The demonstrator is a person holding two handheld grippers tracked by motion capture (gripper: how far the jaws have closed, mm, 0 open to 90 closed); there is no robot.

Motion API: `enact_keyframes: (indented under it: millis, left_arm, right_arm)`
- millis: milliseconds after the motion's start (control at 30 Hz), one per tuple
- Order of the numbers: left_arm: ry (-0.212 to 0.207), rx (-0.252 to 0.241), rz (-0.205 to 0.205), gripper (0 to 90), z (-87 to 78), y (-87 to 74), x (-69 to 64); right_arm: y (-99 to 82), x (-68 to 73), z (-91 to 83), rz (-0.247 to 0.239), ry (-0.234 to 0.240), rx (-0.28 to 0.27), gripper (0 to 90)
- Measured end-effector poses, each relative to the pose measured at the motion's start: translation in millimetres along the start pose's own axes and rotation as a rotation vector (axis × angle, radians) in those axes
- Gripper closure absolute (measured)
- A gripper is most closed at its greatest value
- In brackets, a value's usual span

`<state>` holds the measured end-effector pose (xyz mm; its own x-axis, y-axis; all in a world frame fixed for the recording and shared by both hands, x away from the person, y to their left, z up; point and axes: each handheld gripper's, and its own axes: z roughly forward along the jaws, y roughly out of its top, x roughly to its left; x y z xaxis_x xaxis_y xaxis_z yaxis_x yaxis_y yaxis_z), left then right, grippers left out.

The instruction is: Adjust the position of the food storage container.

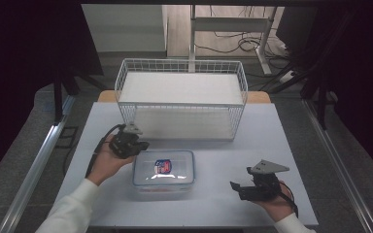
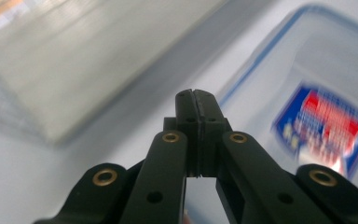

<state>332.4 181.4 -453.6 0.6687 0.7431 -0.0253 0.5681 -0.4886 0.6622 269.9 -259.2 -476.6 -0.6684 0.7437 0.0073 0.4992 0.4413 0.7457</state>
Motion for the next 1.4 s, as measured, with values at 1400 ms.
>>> enact_keyframes:
  millis: [1400]
  left_arm:
    - [-0.099,0.069,-0.168,90.0,17.4,-57.3,-21.0]
  right_arm:
    - [2.7,3.8,-1.5,-0.018,-0.019,-0.007,18.5]
